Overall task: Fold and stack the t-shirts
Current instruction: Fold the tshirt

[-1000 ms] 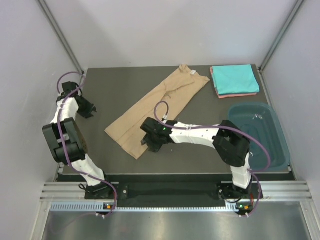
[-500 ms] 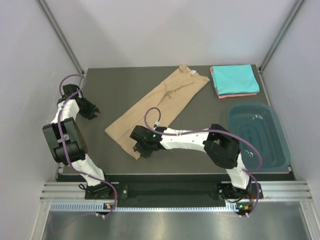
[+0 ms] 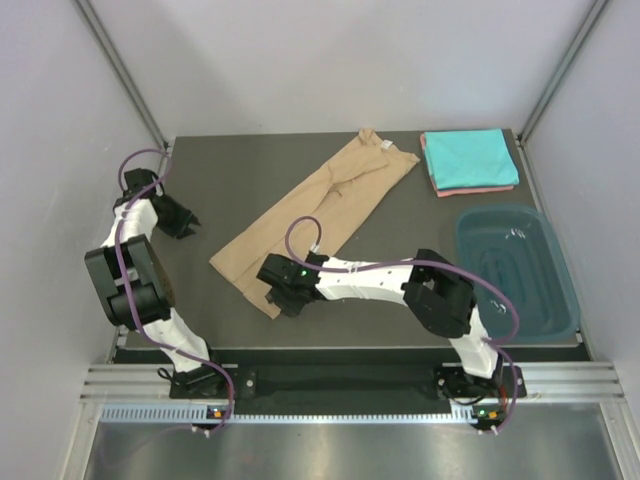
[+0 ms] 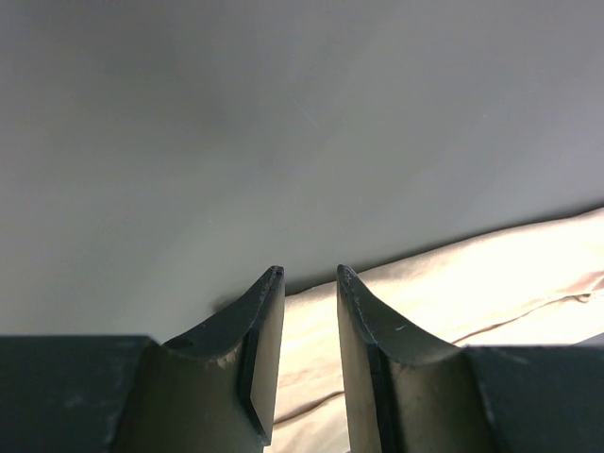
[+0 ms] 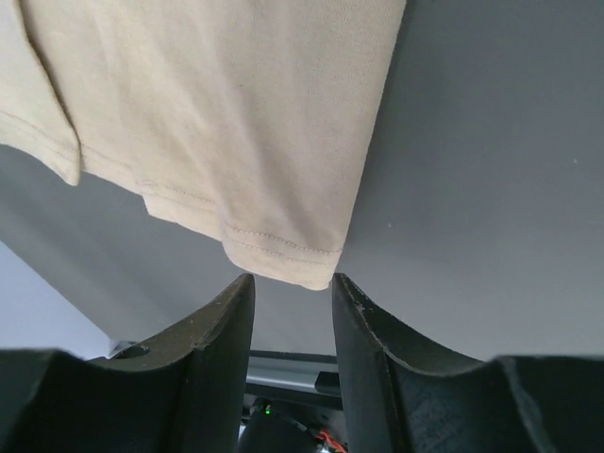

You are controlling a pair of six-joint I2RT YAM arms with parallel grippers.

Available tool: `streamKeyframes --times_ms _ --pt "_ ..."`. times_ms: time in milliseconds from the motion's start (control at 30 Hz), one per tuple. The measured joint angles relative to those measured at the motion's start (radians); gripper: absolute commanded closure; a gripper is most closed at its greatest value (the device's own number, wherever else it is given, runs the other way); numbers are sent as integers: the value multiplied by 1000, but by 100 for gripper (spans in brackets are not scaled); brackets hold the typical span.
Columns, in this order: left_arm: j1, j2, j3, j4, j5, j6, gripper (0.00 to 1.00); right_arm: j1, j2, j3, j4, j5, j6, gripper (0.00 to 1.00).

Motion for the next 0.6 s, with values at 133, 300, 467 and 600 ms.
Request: streamKeyframes --times_ms 133,300,467,600 --pt "3 0 0 0 2 0 66 0 21 3 -1 -2 10 62" --pt "5 0 0 0 3 0 66 0 53 5 -2 -15 29 62" --pt "5 0 0 0 4 0 66 0 63 29 -5 -10 31 64" --pt "5 0 0 1 6 -1 66 0 74 30 -4 -12 31 91"
